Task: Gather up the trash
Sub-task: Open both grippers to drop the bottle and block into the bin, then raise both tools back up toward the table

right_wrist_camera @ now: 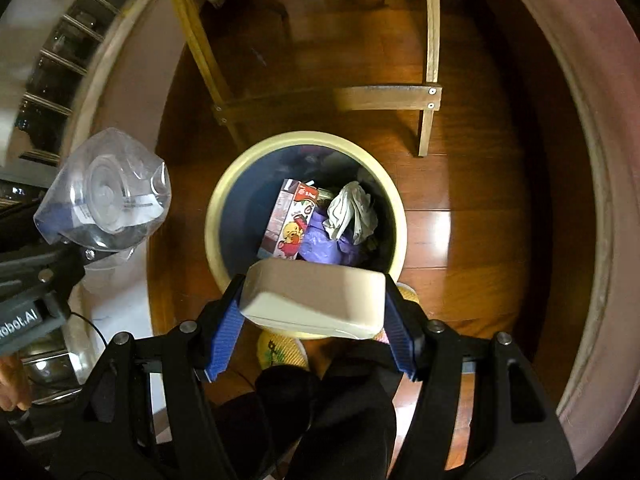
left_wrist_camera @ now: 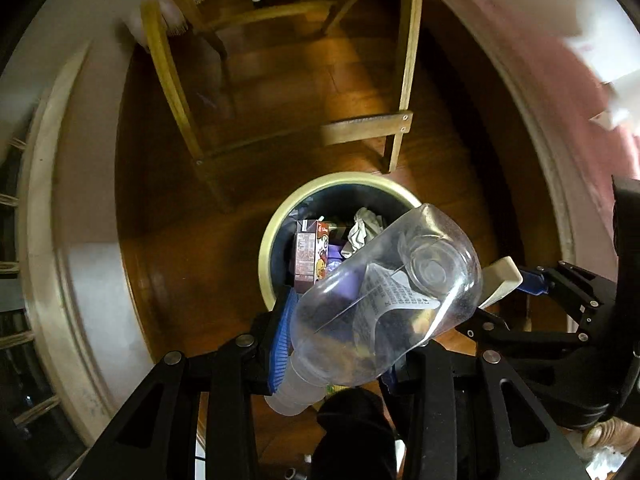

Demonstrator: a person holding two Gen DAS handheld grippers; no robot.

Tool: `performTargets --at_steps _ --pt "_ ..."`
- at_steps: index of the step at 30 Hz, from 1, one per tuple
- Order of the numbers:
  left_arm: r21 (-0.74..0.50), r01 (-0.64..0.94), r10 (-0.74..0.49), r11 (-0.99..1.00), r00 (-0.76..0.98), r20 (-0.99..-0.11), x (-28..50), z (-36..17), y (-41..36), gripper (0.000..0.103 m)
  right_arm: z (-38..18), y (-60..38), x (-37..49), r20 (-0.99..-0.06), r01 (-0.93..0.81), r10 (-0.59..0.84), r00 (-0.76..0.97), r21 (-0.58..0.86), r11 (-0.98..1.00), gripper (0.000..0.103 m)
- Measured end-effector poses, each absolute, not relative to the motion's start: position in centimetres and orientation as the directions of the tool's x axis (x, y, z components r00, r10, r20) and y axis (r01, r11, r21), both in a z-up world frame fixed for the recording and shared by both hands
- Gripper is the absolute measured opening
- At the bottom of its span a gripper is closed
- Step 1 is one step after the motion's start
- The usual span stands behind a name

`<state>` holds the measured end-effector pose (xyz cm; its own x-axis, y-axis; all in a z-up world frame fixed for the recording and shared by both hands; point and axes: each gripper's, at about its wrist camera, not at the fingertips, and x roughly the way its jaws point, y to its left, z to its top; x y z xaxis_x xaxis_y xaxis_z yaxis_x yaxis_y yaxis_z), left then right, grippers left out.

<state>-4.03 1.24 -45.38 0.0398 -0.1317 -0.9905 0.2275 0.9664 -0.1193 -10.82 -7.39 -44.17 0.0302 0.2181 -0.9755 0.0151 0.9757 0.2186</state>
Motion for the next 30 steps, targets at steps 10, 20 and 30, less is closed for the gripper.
performTargets --at_steps 10,20,30 --pt "-0.092 0.185 -0.097 0.978 0.019 -0.995 -2.3 -49.9 1.9 0.087 -47.5 -7.1 -8.6 -0.976 0.012 0.217 0.033 0.218 0.976 0.072" --pt "-0.064 0.12 -0.076 0.991 0.101 -0.992 -2.2 -43.5 4.4 0.087 -41.9 -7.7 -8.1 -0.971 0.038 0.213 0.111 0.218 0.975 0.072" --pt "-0.07 0.13 -0.095 0.989 0.205 -0.974 -3.1 -29.8 5.3 0.087 -30.6 -8.9 -7.9 -0.957 0.079 0.208 0.201 0.227 0.971 0.072"
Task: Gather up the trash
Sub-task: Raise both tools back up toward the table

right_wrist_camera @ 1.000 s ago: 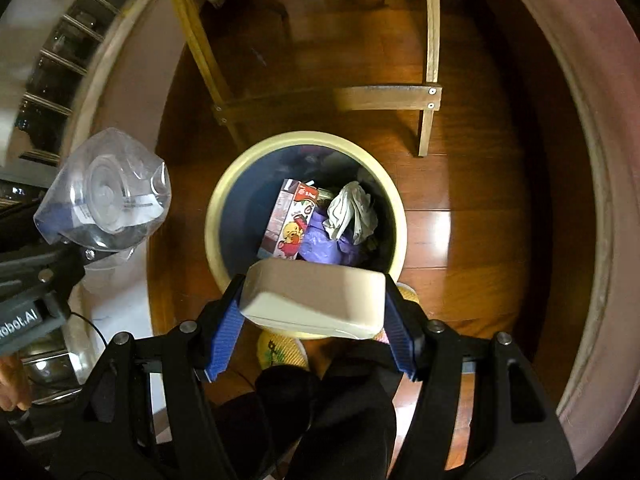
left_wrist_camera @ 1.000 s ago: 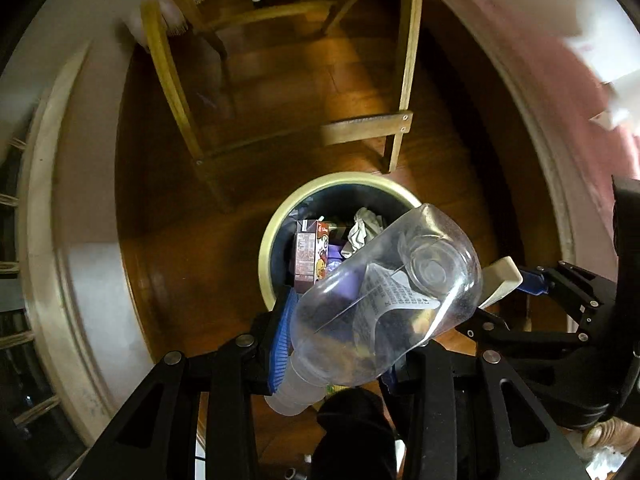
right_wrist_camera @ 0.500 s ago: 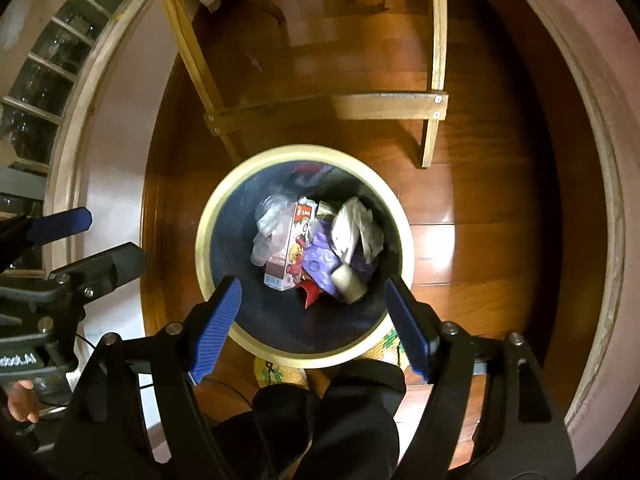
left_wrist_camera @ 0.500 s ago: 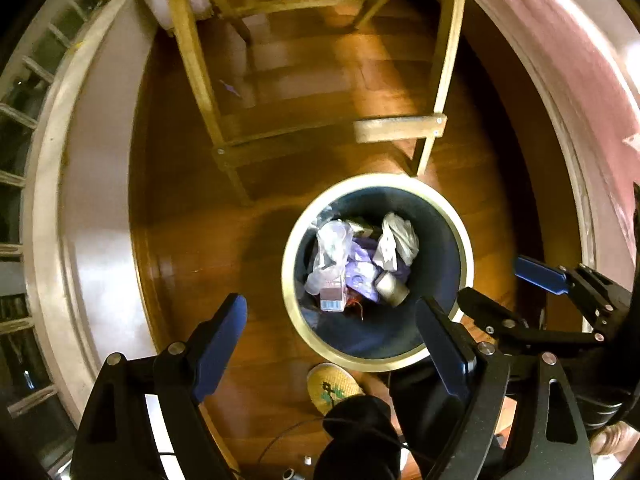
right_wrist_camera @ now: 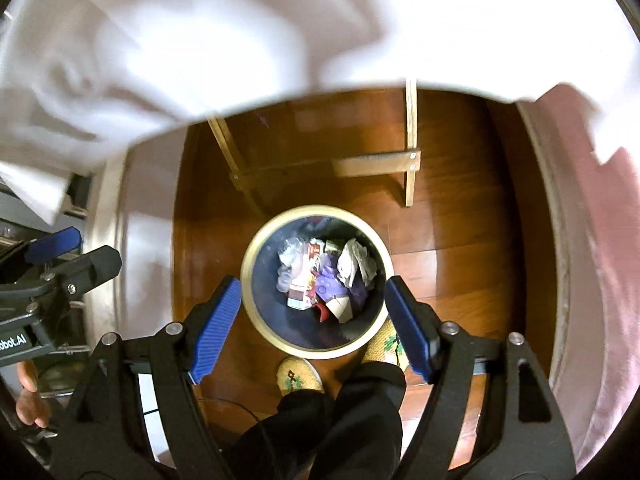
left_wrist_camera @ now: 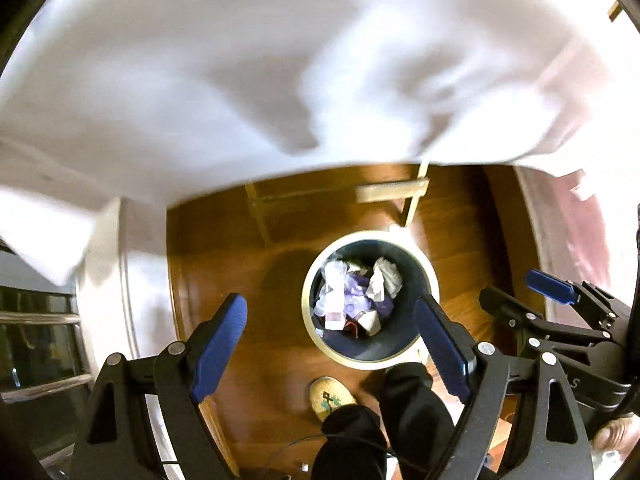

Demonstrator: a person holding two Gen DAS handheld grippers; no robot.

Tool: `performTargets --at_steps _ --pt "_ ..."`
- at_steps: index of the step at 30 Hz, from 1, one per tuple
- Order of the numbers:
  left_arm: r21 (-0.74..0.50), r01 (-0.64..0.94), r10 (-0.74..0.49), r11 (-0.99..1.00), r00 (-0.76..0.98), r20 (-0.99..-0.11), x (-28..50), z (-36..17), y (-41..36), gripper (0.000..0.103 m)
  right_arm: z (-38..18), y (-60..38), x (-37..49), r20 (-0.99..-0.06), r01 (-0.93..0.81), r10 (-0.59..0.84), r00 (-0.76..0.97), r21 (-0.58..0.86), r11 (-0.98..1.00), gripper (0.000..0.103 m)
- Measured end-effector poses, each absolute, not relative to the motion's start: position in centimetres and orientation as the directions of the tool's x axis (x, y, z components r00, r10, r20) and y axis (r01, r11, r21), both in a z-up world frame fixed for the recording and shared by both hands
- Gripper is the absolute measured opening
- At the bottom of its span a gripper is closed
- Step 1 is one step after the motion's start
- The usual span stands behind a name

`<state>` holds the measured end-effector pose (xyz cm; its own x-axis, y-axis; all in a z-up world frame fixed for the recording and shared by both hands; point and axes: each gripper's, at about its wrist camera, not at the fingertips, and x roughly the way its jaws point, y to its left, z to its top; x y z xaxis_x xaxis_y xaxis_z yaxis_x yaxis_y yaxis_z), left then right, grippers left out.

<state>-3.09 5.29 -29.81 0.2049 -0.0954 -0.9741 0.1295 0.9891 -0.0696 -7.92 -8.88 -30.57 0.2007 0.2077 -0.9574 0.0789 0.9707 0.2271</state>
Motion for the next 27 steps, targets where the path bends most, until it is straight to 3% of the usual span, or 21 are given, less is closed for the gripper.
performTargets --at_steps 15,27 --pt "-0.096 0.189 -0.163 0.977 0.384 -0.909 -4.2 -9.5 5.8 0.087 -10.6 -8.8 -8.2 -0.903 0.061 0.215 0.373 0.255 0.965 0.072" --pt "-0.097 0.204 -0.191 0.974 0.514 -0.836 -2.4 0.5 7.1 0.087 0.1 -7.9 -7.0 -0.855 0.034 0.162 0.493 0.204 0.978 0.072"
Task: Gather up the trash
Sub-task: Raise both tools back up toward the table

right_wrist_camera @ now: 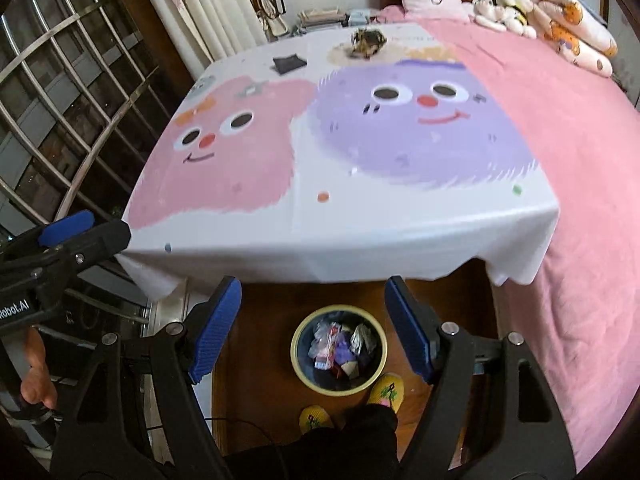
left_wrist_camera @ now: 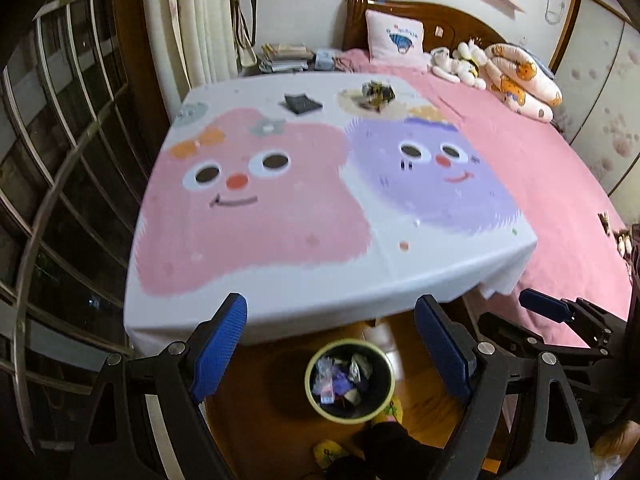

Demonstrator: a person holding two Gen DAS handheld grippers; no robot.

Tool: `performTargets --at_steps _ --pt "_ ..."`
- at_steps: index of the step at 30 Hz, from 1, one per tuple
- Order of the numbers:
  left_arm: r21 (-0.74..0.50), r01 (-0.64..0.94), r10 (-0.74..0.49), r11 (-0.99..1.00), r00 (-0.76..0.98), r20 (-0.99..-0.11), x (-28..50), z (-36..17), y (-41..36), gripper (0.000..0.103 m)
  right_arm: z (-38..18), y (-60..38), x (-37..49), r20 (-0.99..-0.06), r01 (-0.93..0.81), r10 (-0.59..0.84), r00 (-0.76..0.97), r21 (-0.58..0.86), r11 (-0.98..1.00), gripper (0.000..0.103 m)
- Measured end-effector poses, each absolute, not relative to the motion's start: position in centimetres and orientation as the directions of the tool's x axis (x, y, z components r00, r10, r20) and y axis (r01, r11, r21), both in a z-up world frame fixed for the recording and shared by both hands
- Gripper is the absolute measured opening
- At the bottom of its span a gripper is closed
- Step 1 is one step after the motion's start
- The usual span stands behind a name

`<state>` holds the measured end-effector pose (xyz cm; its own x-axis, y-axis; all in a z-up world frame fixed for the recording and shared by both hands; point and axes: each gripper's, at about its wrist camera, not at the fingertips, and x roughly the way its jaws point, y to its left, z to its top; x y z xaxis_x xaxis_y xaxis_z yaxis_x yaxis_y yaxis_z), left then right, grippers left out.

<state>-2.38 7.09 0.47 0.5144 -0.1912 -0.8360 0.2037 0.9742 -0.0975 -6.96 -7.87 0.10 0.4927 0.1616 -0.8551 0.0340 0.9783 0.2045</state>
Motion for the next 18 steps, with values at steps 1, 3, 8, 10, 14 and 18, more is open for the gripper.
performTargets --at_steps 1,3,8,10,14,18 --pt "-0.096 0.203 -0.19 0.974 0.522 -0.832 -2.0 0.9 7.2 0.087 0.5 -8.0 -6.7 -0.851 0.034 0.157 0.501 0.2 0.979 0.072" --pt "-0.099 0.202 -0.195 0.974 0.538 -0.82 -1.0 1.9 7.4 0.087 1.5 -8.2 -5.9 -0.841 0.032 0.142 0.523 0.185 0.982 0.072" --pt "-0.096 0.189 -0.187 0.977 0.558 -0.809 2.1 3.3 7.5 0.087 2.8 -9.2 -2.6 -0.821 0.039 0.122 0.558 0.173 0.984 0.072" --pt "-0.094 0.176 -0.179 0.98 0.564 -0.806 3.9 3.6 7.4 0.087 3.2 -10.0 -0.8 -0.814 0.043 0.121 0.568 0.176 0.984 0.072" --pt "-0.091 0.14 -0.155 0.986 0.568 -0.808 8.0 3.6 6.9 0.087 3.2 -11.8 4.2 -0.804 0.037 0.128 0.581 0.183 0.982 0.072" --pt "-0.086 0.087 -0.12 0.992 0.564 -0.817 13.3 2.8 5.8 0.089 2.2 -14.0 10.2 -0.799 0.017 0.152 0.582 0.199 0.98 0.072"
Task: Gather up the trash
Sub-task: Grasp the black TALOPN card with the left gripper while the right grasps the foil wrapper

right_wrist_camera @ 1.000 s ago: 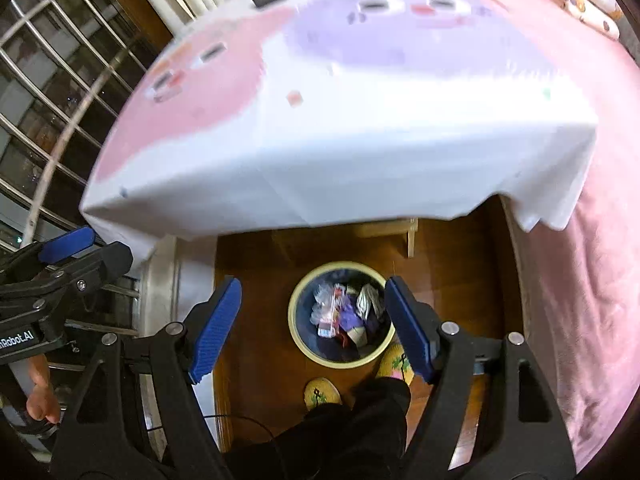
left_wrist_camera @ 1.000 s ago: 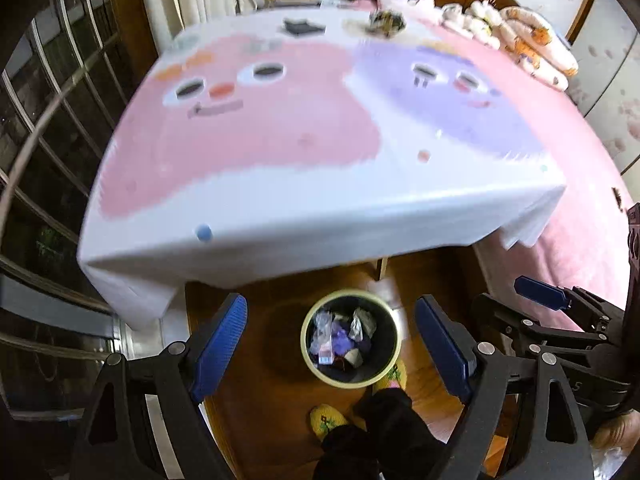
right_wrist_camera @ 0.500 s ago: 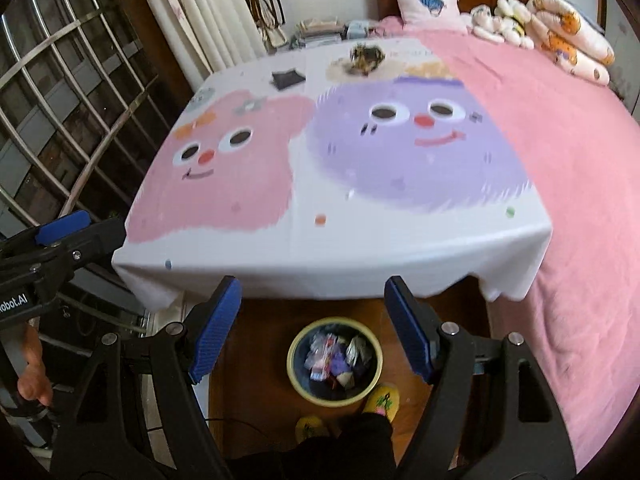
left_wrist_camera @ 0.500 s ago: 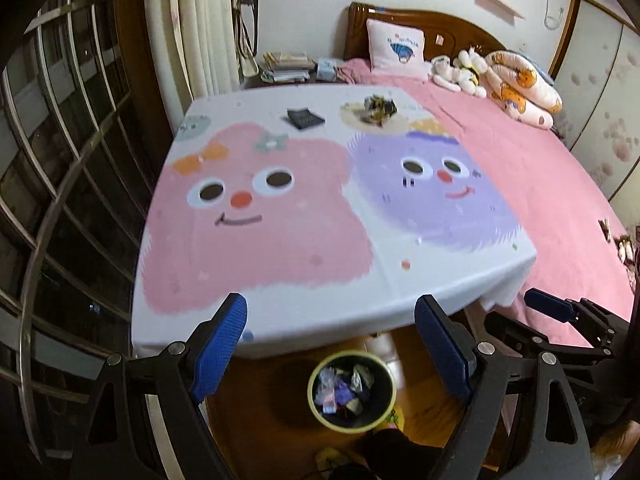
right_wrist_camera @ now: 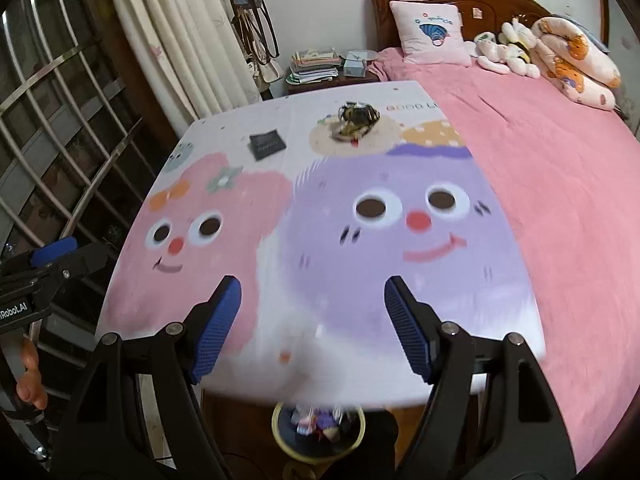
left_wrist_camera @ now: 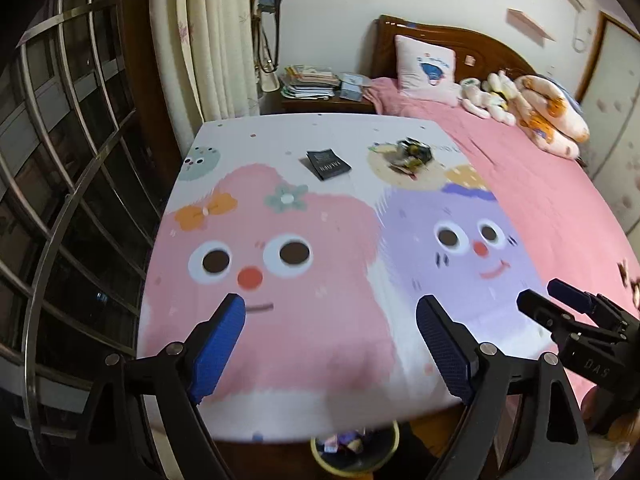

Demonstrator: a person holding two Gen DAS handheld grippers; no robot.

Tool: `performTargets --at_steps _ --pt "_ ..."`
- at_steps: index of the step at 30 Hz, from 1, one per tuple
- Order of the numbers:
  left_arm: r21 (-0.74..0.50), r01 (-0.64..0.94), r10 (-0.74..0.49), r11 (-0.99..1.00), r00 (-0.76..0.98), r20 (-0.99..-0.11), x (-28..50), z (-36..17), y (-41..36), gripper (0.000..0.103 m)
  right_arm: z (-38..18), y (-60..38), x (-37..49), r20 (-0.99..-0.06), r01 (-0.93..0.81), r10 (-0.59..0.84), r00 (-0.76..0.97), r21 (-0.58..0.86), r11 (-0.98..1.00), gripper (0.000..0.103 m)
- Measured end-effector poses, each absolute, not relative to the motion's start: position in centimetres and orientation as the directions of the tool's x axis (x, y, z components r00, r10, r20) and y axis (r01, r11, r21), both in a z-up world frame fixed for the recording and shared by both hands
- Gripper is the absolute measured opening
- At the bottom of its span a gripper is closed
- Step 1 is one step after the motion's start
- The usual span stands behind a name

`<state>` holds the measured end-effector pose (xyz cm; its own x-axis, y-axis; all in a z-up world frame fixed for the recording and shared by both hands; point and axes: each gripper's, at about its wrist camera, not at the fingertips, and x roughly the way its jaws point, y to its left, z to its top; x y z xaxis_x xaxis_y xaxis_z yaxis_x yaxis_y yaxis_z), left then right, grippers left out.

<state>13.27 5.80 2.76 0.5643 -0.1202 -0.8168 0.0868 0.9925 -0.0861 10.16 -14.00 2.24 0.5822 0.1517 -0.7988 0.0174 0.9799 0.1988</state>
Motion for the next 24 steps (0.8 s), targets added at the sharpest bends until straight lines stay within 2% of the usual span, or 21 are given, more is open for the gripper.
performTargets --at_steps 7,16,24 --pt "-0.09 -0.002 -0.076 0.996 0.515 -0.854 25.3 0.1 3.0 0.092 -0.7 -18.6 23.1 -0.817 -0.023 0.189 0.544 0.211 0.977 0.072" --pt "-0.068 -0.108 -0.017 0.992 0.416 -0.909 41.2 -6.9 -0.5 0.093 -6.1 -23.5 40.5 -0.843 -0.057 0.22 0.49 0.221 0.974 0.072" --pt "-0.068 -0.174 0.001 0.982 0.369 -0.93 49.2 -11.1 -1.0 0.093 -10.9 -25.4 50.1 -0.853 0.006 0.279 0.441 0.314 0.95 0.072"
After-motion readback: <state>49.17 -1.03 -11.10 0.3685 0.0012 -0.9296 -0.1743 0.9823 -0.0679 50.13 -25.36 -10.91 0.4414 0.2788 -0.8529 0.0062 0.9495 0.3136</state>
